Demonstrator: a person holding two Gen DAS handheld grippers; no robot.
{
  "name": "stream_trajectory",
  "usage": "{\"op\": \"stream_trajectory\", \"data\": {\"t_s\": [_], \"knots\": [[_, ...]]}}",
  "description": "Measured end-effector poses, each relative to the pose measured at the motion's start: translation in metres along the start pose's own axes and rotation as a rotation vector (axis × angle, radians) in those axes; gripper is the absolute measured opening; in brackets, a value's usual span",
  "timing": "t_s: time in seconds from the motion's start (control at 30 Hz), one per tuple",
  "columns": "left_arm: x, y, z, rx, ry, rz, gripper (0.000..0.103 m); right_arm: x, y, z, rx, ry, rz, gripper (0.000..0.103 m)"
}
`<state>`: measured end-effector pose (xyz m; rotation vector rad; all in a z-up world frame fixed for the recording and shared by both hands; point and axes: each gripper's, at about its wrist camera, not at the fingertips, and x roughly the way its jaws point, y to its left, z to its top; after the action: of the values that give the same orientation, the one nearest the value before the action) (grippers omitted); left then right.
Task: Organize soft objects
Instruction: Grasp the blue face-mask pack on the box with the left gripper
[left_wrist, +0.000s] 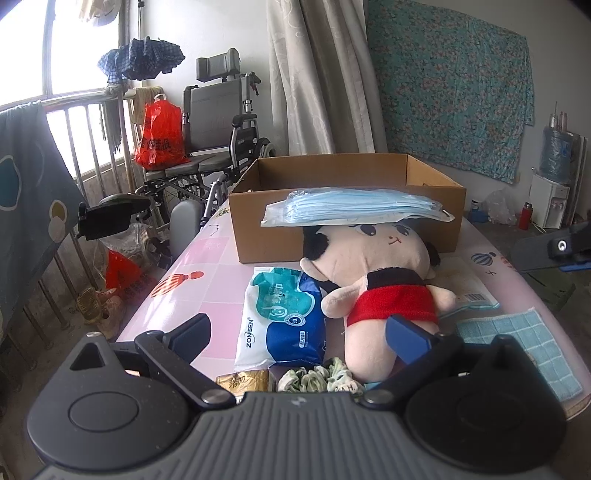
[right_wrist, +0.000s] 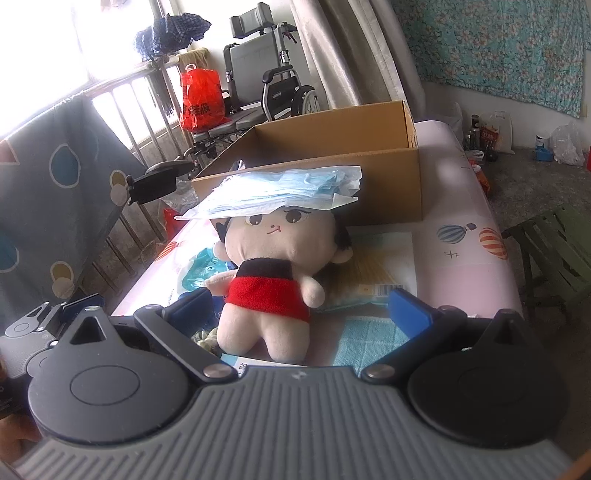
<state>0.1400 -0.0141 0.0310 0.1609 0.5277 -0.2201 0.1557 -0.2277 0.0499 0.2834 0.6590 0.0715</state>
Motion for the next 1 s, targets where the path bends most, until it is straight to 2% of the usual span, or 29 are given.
{"op": "stream_trajectory", "data": {"t_s": [0.13,0.27,0.37,0.47,0.6,0.67,0.77,0.8,0.87,0.93,1.0], "knots": [[0.004,-0.001,0.007,0.007,-0.004,-0.002,0.102,0.005,-0.006,0.012,0.048,0.013,0.042,0.102],[0.012,0.002,0.014,-0.011,0.005,-0.001,0.102,0.013,-0.018,0.023,0.166,0.048,0.135,0.102],[0.016,0.005,0.018,-0.013,0.013,-0.014,0.102,0.018,-0.021,0.030,0.174,0.049,0.124,0.102],[0.018,0.011,0.026,-0.015,0.005,-0.096,0.100,0.026,-0.028,0.040,0.187,0.053,0.126,0.102],[0.028,0.036,0.043,-0.118,0.000,-0.221,0.097,0.050,-0.049,0.060,0.272,0.073,0.183,0.102],[0.041,0.050,0.056,-0.171,0.007,-0.256,0.096,0.067,-0.063,0.071,0.326,0.100,0.234,0.102],[0.069,0.067,0.074,-0.216,0.031,-0.298,0.094,0.102,-0.091,0.083,0.474,0.167,0.420,0.102],[0.082,0.071,0.081,-0.219,0.049,-0.302,0.094,0.112,-0.099,0.085,0.521,0.168,0.443,0.102],[0.104,0.076,0.088,-0.225,0.074,-0.305,0.092,0.130,-0.109,0.092,0.544,0.176,0.419,0.102],[0.132,0.080,0.096,-0.236,0.118,-0.322,0.086,0.148,-0.116,0.099,0.549,0.184,0.362,0.102],[0.154,0.083,0.100,-0.260,0.159,-0.358,0.083,0.172,-0.122,0.105,0.548,0.223,0.369,0.102]]}}
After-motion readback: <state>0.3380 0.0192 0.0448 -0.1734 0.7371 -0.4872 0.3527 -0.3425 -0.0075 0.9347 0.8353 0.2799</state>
